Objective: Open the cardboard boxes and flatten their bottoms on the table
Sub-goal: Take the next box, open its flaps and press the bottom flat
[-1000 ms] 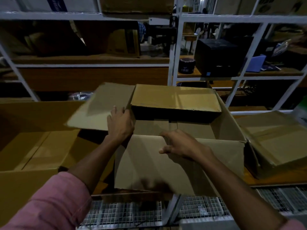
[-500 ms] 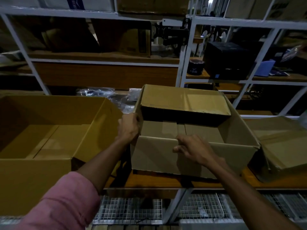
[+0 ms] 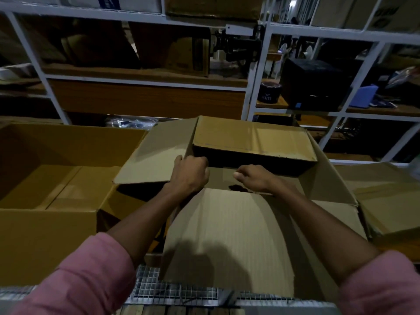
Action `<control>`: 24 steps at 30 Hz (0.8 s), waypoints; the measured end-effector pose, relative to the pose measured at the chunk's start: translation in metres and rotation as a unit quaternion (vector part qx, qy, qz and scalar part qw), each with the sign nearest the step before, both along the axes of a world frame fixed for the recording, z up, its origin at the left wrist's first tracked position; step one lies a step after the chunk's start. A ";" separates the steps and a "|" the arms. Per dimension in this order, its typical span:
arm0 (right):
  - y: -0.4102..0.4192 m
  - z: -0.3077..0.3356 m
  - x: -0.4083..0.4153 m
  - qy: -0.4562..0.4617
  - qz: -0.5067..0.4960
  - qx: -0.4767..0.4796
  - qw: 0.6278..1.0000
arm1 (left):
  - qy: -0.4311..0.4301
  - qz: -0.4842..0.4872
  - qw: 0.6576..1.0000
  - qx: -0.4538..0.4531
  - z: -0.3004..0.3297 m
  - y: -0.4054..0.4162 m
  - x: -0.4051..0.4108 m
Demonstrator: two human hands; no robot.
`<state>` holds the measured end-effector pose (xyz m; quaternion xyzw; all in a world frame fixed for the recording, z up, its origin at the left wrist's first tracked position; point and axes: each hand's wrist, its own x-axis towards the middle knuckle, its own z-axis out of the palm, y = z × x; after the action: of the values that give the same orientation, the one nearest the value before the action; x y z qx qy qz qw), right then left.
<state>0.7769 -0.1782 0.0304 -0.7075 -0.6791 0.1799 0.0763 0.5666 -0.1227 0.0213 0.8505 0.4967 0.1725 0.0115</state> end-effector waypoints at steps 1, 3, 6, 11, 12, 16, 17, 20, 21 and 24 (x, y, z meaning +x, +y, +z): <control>0.009 -0.005 0.000 -0.001 -0.007 -0.017 1.000 | 0.029 -0.014 0.999 -0.018 0.002 0.003 0.003; 0.027 -0.015 0.001 -0.020 -0.024 -0.055 0.998 | 0.087 -0.045 0.993 -0.058 0.006 0.014 0.009; 0.055 -0.029 0.008 -0.081 -0.065 -0.107 0.989 | 0.154 -0.088 0.974 -0.143 0.009 0.041 0.024; 0.103 -0.003 0.023 -0.046 -0.136 0.039 0.989 | 0.183 -0.117 0.965 -0.147 0.010 0.104 0.053; 0.115 0.002 0.028 -0.047 -0.138 0.077 0.986 | 0.171 -0.114 0.969 -0.135 0.013 0.118 0.059; 0.164 0.009 0.049 -0.062 -0.142 0.128 0.980 | 0.101 -0.085 0.990 -0.049 0.019 0.173 0.078; 0.175 0.009 0.054 -0.059 -0.145 0.122 0.980 | 0.089 -0.083 0.992 -0.037 0.018 0.186 0.082; 0.203 0.006 0.063 -0.048 -0.157 0.121 0.979 | 0.081 -0.075 0.994 -0.004 0.012 0.219 0.093; 0.210 0.004 0.063 -0.048 -0.159 0.123 0.978 | 0.084 -0.069 0.994 0.004 0.007 0.228 0.095; 0.223 -0.004 0.066 -0.056 -0.160 0.119 0.978 | 0.096 -0.063 0.993 0.001 -0.011 0.250 0.099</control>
<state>0.8429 0.0444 0.0268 -0.8019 -0.5768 0.0430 0.1496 0.6652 0.1274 0.0098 0.8927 0.4408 0.0895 -0.0265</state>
